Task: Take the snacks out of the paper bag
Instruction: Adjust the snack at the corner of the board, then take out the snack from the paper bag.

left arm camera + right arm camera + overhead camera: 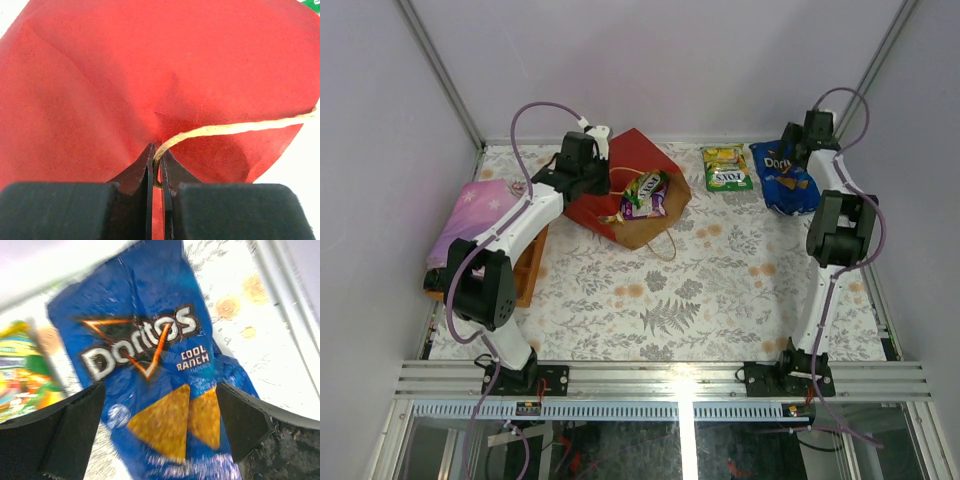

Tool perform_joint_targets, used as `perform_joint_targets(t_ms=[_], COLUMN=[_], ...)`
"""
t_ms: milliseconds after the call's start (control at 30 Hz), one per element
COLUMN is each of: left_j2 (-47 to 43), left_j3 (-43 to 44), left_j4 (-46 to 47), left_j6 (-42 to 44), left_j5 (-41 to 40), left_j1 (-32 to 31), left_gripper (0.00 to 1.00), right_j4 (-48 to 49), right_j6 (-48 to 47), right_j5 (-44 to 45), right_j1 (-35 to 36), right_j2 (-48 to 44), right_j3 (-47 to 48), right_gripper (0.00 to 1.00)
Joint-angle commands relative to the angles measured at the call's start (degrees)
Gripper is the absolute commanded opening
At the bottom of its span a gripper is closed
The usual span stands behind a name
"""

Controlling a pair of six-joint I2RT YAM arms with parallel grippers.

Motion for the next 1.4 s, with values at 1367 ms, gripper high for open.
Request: perform_joint_targets(t_ms=[1367], left_j2=[-2.1], left_j3=[-4.3], left_j4=[6.3], left_j6=[-0.9], left_j5=[8.4], left_j1=[8.7], left_gripper=[0.05], right_j4=[65.5], right_j6=[53.6], right_j5=[7.0], right_j1=[42.3], right_j2=[-23.0], right_j3=[-60.8], right_gripper=[0.78])
